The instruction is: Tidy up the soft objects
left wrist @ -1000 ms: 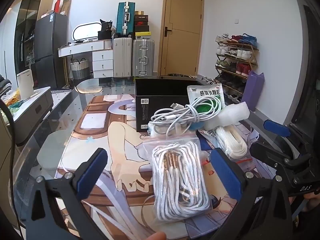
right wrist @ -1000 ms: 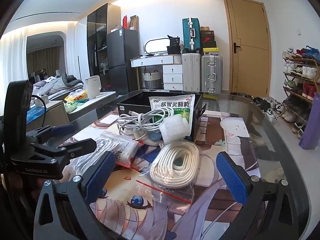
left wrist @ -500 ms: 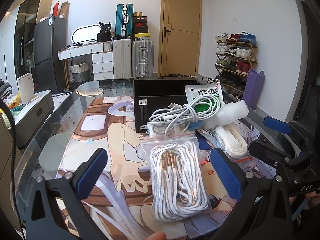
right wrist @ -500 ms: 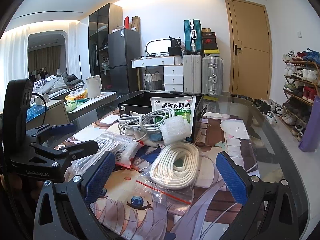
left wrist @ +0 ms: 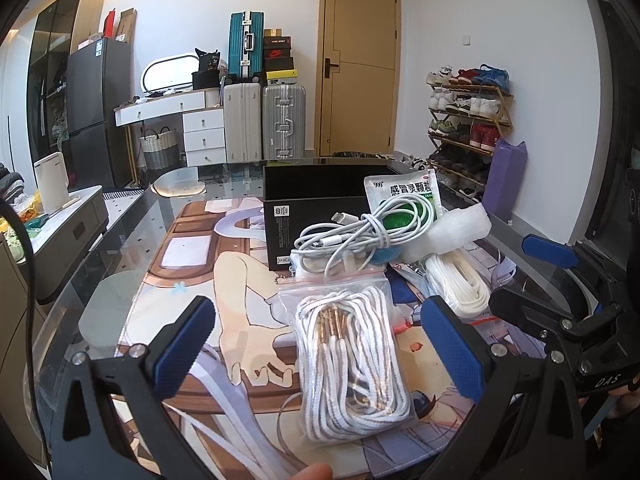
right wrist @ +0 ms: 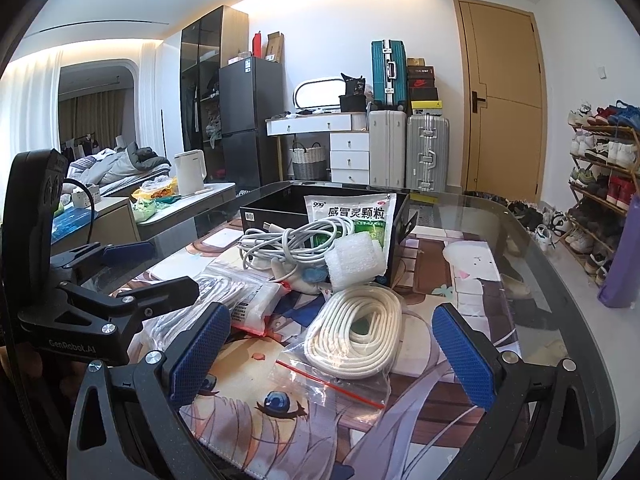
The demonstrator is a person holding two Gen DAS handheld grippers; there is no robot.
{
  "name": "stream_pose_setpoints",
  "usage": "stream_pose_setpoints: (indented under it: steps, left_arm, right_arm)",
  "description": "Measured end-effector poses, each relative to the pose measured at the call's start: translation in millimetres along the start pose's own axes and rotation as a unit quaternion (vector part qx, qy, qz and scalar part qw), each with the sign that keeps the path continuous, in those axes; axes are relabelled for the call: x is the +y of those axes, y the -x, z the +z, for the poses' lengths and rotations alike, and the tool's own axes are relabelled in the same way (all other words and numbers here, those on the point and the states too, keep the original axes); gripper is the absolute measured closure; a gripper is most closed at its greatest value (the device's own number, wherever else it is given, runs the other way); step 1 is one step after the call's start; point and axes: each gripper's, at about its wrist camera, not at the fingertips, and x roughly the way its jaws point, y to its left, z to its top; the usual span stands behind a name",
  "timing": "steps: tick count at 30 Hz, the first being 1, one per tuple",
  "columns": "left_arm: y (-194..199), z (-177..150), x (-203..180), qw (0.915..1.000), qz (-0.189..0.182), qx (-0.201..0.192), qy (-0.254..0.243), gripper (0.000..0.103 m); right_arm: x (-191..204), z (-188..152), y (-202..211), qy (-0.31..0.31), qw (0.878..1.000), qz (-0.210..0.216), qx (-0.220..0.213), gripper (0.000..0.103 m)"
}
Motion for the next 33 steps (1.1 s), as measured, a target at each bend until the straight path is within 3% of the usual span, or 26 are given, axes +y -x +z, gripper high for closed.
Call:
stream_pose_setpoints:
  steps: [33]
  left_arm:
    - [-0.6,-2.5,2.5,1.0,-0.002,0.009,0.001,0.0]
  right_arm:
    - [-0.9,0.7,2.9,-0.001,1.0,-0.013,0.002,0.0]
